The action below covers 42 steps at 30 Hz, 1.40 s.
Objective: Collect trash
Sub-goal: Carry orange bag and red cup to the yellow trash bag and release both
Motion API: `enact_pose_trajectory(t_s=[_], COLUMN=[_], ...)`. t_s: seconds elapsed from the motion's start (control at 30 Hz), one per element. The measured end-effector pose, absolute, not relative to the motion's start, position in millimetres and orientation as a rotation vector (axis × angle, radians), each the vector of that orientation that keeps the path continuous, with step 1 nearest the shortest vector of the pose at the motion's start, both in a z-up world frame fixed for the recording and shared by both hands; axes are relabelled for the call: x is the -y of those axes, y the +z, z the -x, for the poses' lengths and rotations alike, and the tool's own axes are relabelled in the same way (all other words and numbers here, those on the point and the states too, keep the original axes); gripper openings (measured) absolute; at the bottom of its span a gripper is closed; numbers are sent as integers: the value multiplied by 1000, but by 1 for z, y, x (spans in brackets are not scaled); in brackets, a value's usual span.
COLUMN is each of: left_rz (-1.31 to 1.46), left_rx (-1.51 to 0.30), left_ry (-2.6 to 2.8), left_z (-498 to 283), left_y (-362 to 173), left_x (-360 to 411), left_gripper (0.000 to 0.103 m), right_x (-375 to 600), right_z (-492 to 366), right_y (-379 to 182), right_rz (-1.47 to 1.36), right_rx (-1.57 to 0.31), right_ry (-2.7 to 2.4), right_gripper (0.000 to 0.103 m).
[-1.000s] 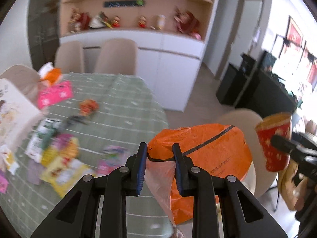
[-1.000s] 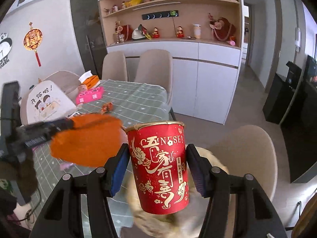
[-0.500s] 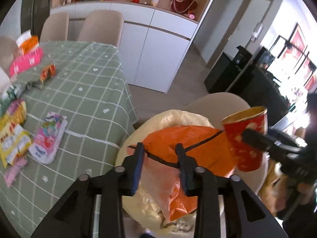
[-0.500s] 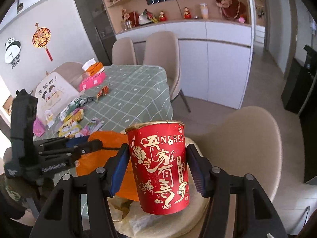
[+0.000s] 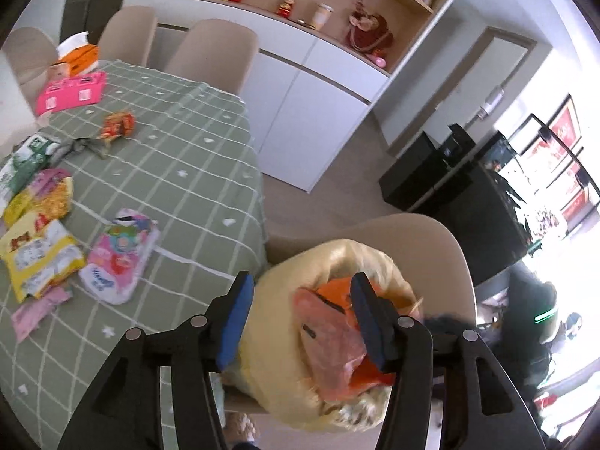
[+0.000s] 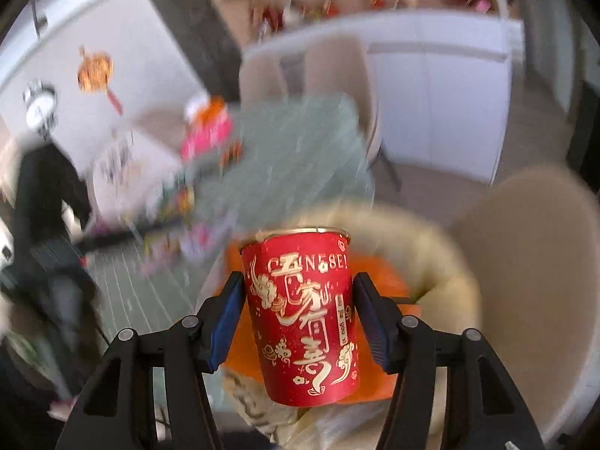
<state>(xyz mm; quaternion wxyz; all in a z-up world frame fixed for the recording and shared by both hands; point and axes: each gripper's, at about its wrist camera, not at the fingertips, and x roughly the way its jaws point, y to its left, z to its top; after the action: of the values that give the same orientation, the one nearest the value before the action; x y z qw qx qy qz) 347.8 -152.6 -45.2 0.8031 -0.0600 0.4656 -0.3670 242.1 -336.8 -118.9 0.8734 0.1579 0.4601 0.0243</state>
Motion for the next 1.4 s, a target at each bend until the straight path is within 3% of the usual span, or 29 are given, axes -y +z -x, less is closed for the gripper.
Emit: enact_pose_trajectory(t_s=[0.1,0.37,0.63,0.93,1.23,1.4], left_rz=[137,175,212,218,208,226], left_rx=[-992,-984,-1010,-987,-965,-978], left_ry=[-772,-727,-714,-668,-611,-594], left_z=[-349,-354,-349,-342,-341,-343], left_y=[-44,-46,-54,-51,-44,-51], left_x=[134,98,76,63,44,43], left_gripper=[55,57,57,57,57,57], right_x=[328,331,327,325,332,331], right_z=[-259,-276,-244,-241,-266,-246], right_y=[-157,-192,-148,-85,-164,-149], right_rz=[-279,-226,-195,-195,-291,-246], right_rx=[-1100,-1248,-1096,-875,-1108,-1048], right_ry=[-14,-113,-72,-43,-120,-99], right_gripper=[56,55,64,66,61,69])
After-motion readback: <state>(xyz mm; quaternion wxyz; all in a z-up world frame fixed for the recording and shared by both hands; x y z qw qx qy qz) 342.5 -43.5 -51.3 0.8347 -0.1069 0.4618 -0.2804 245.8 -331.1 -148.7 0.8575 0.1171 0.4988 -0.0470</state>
